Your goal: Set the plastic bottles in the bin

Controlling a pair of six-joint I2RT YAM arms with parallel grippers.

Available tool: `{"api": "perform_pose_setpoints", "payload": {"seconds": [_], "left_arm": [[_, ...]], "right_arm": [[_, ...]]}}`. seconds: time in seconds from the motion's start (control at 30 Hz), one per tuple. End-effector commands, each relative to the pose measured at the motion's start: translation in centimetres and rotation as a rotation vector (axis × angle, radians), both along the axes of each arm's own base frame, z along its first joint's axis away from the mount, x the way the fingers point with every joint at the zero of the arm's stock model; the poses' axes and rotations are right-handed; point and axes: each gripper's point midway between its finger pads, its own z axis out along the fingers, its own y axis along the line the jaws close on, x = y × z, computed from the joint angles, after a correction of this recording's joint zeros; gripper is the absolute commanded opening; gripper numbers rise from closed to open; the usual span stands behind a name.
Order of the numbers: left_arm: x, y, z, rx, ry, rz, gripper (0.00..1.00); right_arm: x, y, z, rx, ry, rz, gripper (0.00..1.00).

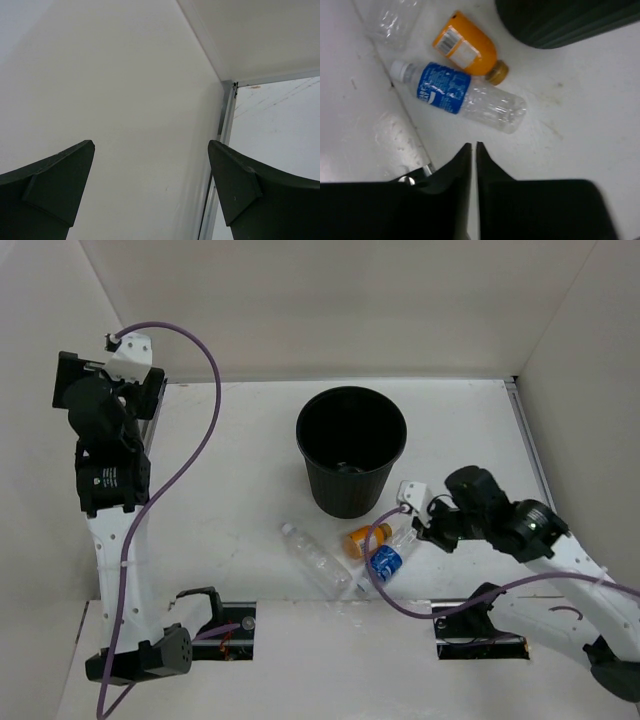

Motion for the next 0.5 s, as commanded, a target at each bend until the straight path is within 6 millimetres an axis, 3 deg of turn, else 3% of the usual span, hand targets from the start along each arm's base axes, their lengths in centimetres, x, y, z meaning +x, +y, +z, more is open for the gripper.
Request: {"api": "perform_pose_setpoints", "payload": {"seconds": [0.0, 0.1, 0.2, 0.27, 0.47], "left_arm": [[-0.9, -0.2, 1.8, -0.011, -0.060, -0.010, 1.00], [-1.2, 0.0, 2.2, -0.004, -0.067, -0.007, 1.00], [-1.1, 0.4, 2.1, -0.008, -0.072, 0.003, 1.00], [-1.0, 0.8, 2.0, -0.021, -0.076, 0.012, 1.00], [-1.4, 0.7, 2.1, -0.033, -0.084, 0.004, 1.00]], "right_arm": [[0.1, 3.0, -0.9, 0.014, 0.000, 0.096, 0.00], [-0.8, 5.4, -0.4, 0.040, 0.018, 0.174, 0.00], [-3.2, 8.0, -0.8, 0.057, 0.080, 0.302, 0.00], [-4.3, 9.7, -1.8, 0.034, 0.082, 0.380, 0.00], [-4.6, 13.7, -5.9, -0.029, 0.034, 0.522, 0.00]]}}
